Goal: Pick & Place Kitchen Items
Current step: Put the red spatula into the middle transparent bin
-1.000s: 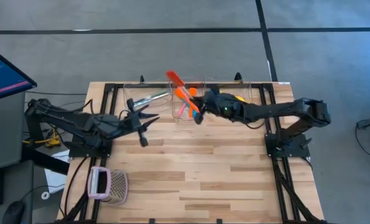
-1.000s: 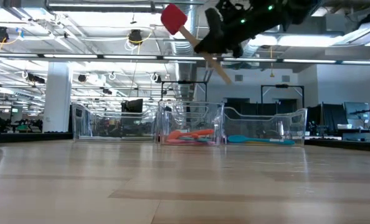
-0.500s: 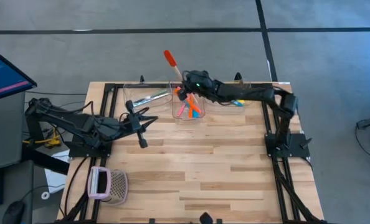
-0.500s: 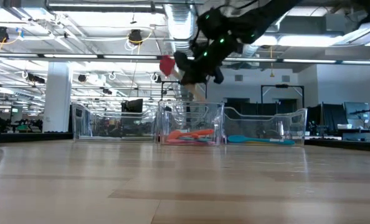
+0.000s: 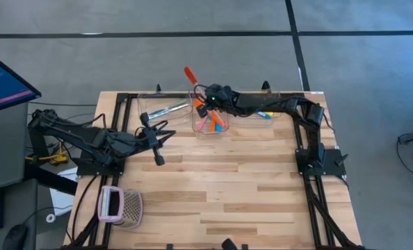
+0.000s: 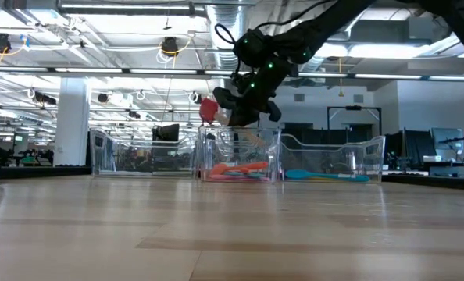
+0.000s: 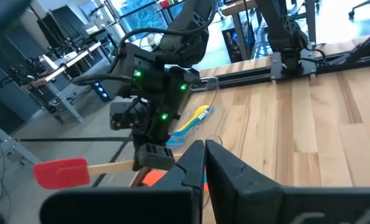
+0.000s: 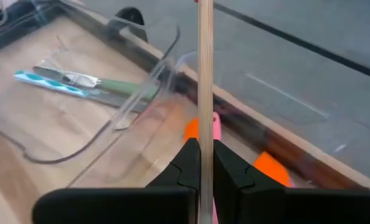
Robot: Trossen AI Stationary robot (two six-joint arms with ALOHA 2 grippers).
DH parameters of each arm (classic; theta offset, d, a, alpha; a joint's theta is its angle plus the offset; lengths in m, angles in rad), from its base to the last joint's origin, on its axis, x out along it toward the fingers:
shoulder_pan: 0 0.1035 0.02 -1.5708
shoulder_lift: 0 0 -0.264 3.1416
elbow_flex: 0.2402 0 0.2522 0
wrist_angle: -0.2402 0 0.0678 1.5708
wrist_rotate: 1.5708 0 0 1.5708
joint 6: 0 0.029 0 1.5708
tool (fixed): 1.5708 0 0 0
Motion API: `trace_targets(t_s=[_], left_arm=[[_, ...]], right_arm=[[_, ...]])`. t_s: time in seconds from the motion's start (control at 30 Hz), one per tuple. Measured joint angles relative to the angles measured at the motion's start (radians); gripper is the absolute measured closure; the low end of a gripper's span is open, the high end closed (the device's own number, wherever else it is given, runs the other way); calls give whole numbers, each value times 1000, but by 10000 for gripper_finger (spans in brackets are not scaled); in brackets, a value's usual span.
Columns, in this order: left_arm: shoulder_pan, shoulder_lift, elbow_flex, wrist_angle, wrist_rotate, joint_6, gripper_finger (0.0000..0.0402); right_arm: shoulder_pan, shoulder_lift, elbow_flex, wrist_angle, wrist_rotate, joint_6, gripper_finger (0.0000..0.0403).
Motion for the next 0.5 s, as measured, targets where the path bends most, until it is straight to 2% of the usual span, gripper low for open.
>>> trace_targets(t_s=[0.23,0.5], left_arm=[[0,0,-3,2,0,-35,398],[3,0,-79,0,-7,-79,398]], right_arm=[[13,20,2,-40,2,34,392],[21,32,-13,-85,-26,84,392]])
